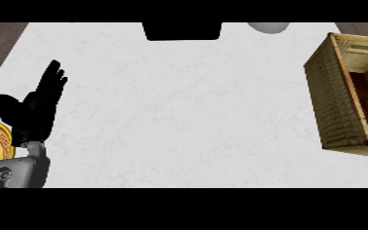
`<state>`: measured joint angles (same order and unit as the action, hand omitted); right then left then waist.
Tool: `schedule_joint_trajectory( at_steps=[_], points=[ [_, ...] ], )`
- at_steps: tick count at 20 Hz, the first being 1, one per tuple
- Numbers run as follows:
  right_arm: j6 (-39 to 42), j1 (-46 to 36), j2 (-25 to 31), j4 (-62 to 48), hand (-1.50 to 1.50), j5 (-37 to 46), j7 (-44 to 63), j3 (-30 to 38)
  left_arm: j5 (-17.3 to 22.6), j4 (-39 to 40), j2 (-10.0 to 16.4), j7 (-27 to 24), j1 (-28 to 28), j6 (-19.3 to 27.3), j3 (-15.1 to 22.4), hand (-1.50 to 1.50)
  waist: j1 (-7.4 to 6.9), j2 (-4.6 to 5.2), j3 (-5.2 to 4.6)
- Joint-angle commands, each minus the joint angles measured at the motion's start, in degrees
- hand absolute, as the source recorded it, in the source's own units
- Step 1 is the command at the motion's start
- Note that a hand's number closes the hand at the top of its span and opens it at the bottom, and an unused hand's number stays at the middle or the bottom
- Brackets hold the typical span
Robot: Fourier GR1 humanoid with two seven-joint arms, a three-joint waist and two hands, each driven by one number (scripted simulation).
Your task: Pick the lemon from the placemat and place it in the basket
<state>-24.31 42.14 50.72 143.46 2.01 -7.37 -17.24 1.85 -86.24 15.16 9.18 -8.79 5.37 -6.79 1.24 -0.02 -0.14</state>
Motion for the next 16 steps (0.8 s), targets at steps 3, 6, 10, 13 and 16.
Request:
schedule_joint_trajectory(
  at_steps=[3,6,10,13,16],
  points=[
    [0.1,-1.8,2.7,14.7,1.5,-10.8,14.5,13.1,-1.1,0.1,-0.1,-0.4,-0.7,0.6,0.3,0.0,-0.24,0.09,-0.08],
    [-0.2,-10.1,1.8,10.5,1.5,-14.0,20.8,17.6,-0.7,-0.1,-1.4,0.1,-1.3,0.9,0.9,0.0,-1.56,0.32,-0.07],
    [2.9,-18.0,5.4,7.5,1.5,-16.8,29.9,26.8,-0.1,1.2,0.1,-0.9,-1.1,-1.1,0.1,0.0,-1.48,0.19,-0.08],
    [6.0,-28.8,8.0,-1.3,1.5,-20.5,33.8,29.3,-2.6,1.1,-3.1,1.2,-3.7,2.2,2.8,0.0,-2.35,0.46,0.01],
    [8.6,-37.1,9.5,-8.1,1.5,-23.0,37.4,28.3,-1.4,2.4,-1.9,-2.0,-2.5,0.1,1.4,0.0,-2.95,0.48,0.01]
  ],
)
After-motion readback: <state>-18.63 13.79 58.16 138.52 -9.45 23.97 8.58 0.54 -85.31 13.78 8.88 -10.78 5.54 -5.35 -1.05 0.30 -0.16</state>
